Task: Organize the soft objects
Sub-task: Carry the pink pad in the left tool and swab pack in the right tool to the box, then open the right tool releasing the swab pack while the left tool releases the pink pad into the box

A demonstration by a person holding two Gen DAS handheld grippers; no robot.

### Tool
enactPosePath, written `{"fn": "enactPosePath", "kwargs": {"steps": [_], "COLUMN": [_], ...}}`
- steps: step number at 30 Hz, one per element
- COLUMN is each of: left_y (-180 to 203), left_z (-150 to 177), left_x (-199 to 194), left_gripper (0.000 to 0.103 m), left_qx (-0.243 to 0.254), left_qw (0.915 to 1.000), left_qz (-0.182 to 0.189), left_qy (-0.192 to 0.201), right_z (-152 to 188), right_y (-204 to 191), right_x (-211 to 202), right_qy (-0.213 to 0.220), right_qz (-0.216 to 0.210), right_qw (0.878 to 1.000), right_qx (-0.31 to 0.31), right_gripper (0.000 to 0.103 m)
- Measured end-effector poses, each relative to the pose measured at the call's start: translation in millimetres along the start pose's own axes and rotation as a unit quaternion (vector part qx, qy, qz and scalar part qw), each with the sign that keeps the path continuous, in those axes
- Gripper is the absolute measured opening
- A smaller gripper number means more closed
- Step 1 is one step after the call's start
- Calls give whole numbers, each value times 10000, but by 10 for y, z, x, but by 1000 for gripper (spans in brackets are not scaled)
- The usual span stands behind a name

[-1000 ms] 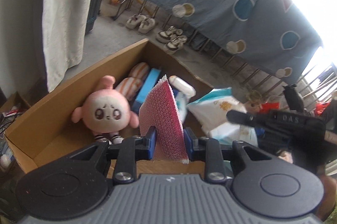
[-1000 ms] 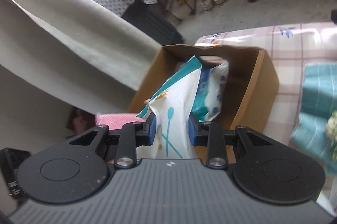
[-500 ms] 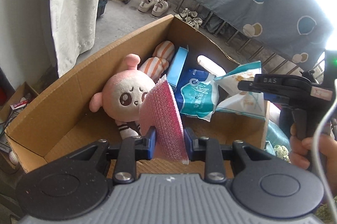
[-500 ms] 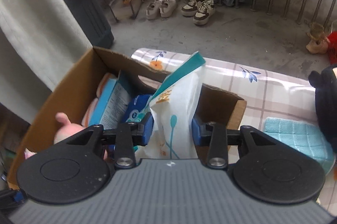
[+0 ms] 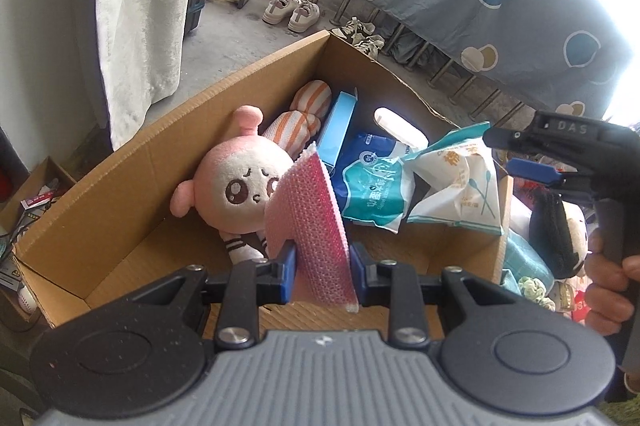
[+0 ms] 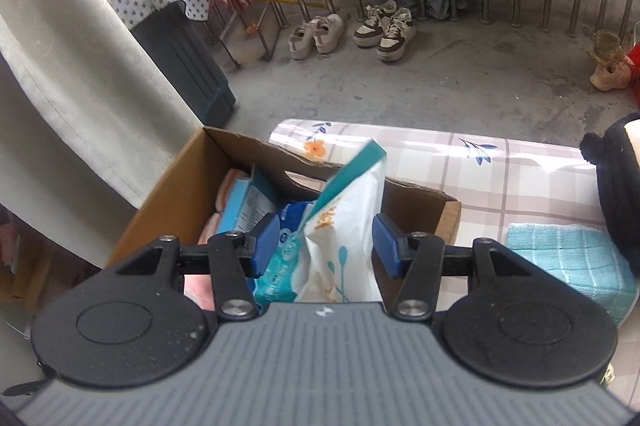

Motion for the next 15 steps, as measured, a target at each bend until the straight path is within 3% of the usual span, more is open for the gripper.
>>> {"fn": "enactPosePath", "kwargs": {"steps": [6, 12, 15], "left_y": [-24, -42, -55], "left_z": [-8, -7, -11], "left_x": [-15, -9, -17], "left_gripper": [29, 29, 29], "left_qx": [-15, -44, -57], "left_qw": [10000, 10000, 10000], "left_qz": [41, 55, 76], "left_qy": [35, 24, 29], "right_z": [2, 36, 42], "right_y": [-101, -15, 3], "right_x": [46, 608, 642], "right_qy": [-321, -1078, -1233], "right_qz": [-363, 272, 266], "right_qw": [9988, 9926, 9900], "right_qx": [67, 478, 632], "right_gripper": [50, 51, 52]}}
Point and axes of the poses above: each gripper's, at about its wrist camera, not at the fingertips, and x roughly the way its jaws point, y to its right, z to its underside, the point moved 1 cm from there along x, roughly the way its jaws point, and after that the axes turned 13 degrees about x, right-handed, at the moved point
